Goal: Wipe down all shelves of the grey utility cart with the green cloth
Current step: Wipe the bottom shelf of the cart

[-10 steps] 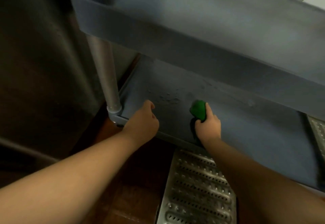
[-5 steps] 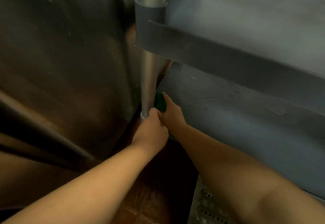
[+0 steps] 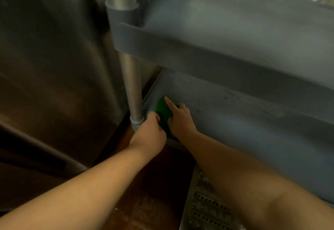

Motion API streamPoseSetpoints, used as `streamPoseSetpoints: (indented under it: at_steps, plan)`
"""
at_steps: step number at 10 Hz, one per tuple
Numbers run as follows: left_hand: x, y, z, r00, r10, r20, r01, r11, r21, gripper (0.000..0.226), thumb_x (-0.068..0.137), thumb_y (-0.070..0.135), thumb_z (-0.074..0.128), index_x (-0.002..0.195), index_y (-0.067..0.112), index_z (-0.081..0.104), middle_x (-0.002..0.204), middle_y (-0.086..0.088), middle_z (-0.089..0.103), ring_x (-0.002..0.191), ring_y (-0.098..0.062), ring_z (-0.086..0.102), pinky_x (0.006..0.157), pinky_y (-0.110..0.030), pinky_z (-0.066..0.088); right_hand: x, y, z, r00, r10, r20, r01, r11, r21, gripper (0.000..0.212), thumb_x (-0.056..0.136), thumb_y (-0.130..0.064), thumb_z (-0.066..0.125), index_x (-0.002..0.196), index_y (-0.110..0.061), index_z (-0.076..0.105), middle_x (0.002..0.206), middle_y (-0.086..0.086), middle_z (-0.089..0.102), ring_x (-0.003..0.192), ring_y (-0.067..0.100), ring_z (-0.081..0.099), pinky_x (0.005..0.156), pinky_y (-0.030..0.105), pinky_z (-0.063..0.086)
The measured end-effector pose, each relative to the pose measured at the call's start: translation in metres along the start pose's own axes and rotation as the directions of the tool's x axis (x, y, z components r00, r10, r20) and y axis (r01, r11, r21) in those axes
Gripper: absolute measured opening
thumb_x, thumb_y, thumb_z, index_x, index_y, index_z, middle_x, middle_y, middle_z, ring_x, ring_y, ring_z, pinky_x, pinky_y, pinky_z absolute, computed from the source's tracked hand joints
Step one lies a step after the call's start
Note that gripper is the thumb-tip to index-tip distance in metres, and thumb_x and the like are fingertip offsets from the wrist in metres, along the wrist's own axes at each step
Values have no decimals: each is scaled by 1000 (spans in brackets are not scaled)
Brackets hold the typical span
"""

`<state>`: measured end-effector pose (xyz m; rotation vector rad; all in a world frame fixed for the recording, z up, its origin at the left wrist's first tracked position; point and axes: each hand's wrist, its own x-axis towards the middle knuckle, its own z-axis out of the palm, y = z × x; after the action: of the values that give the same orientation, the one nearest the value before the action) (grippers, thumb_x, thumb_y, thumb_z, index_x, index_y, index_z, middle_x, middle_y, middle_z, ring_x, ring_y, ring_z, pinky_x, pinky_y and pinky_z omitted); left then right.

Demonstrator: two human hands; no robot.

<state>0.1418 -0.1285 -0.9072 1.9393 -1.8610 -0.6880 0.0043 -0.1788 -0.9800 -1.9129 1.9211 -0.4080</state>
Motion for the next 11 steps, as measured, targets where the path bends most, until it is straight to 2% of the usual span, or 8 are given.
streamPoseSetpoints:
  at_steps: [1,4,5,7,8,9,10,11]
  plan:
    - [-2,3,37,997,2,80,14,979,-201,21,91,15,42,107,29,42,80,10,51,59,2,40,50,-6,32,-28,43,-21,999,26,-45,-27,999,-23,74,97,-10,46,155,-40,12,141,13,36,123,32,36,104,40,41]
    - [-25,101,104,956,156,250,-119,980,-158,27,90,13,42,117,13,41,89,-2,57,66,-12,51,56,-26,43,-120,190,-98,940,307,-148,-312,950,-12,75,94,-11,51,151,-44,16,125,9,46,104,28,53,90,43,52]
    - [-35,136,126,947,184,264,-149,978,-148,26,91,13,42,116,14,41,90,-4,59,77,-22,57,64,-35,48,-155,243,-131,876,451,-171,-457,889,1,69,92,-10,49,148,-40,23,127,15,45,104,39,55,86,49,52]
    - [-46,176,156,906,266,329,-224,961,-160,26,90,7,44,116,12,42,84,-5,58,67,-15,53,52,-22,37,-219,334,-180,722,649,-241,-665,746,15,66,92,-9,46,148,-34,21,134,21,38,106,48,53,87,54,49]
    - [-49,183,171,929,243,278,-199,964,-177,29,91,12,43,121,12,42,87,-1,55,62,-8,46,53,-21,39,-236,363,-196,594,759,-267,-781,623,35,55,93,-14,45,144,-23,26,139,21,33,118,48,44,96,58,44]
    - [-52,185,180,927,256,274,-212,961,-177,28,92,12,42,120,13,43,82,3,51,61,-5,44,54,-20,39,-240,373,-211,539,774,-332,-831,552,-61,65,90,-16,51,149,-18,24,152,17,24,135,44,29,107,56,36]
    - [-54,185,183,923,268,275,-224,958,-180,20,92,12,43,109,20,39,80,3,51,60,-4,44,54,-20,38,-241,375,-211,688,669,-280,-682,728,62,63,94,-21,48,153,-26,26,158,8,24,139,41,29,113,54,32]
    - [-53,183,182,924,270,269,-227,957,-180,19,92,12,43,104,23,35,76,8,49,61,-4,45,54,-20,39,-247,372,-194,723,668,-174,-680,733,-11,73,97,-52,45,157,-30,10,165,-3,4,148,37,13,118,49,18]
